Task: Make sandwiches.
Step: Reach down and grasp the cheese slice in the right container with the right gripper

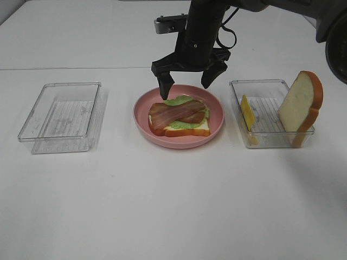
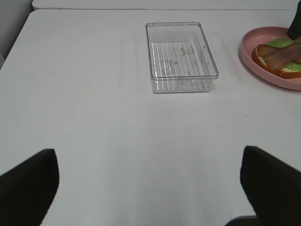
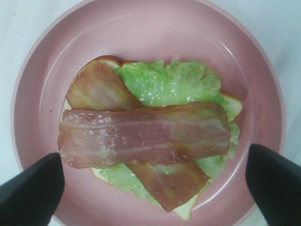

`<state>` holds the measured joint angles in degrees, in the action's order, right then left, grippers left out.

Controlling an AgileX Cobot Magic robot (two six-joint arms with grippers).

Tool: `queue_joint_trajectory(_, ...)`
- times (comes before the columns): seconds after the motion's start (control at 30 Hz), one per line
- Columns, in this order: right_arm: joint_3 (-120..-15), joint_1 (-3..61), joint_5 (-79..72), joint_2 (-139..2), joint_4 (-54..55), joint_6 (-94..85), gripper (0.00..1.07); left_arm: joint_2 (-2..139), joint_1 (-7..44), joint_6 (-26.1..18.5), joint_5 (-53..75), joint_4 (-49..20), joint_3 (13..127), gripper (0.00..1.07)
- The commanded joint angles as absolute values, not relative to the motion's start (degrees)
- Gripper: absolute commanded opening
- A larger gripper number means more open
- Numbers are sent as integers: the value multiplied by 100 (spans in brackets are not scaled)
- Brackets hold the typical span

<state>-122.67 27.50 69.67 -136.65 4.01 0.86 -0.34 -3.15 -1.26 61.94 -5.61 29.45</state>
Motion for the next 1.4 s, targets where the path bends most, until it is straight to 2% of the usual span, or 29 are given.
queue_joint_trajectory(0.03,-12273,2767,7133,-13654,338,183,99,-138,-321,-149,6159,-613,2939,100)
queue_joint_trajectory(0.2,-12290,2767,7620,-13596,309,258,99,-138,-321,-149,6159,-613,2939,100)
queue_joint_trajectory(0.57,-12227,2687,7620,-12846,183,682,99,-138,-321,-149,6159,-613,2939,100)
queue_joint_trajectory(0.7,-11711,2452,7620,-12313,201,802,99,-138,-321,-149,6159,-613,2939,100)
queue_joint_trajectory(0.83,-10588,1965,7620,-11648,206,877,99,-138,-321,-149,6159,-613,2939,100)
queue_joint_trajectory(1.0,-10004,1650,7620,-11494,258,894,99,-138,-321,-149,6159,-613,2939,100)
queue_joint_trajectory(1.4,-9889,1621,7294,-11906,413,917,98,-138,-321,-160,6159,-613,2939,100)
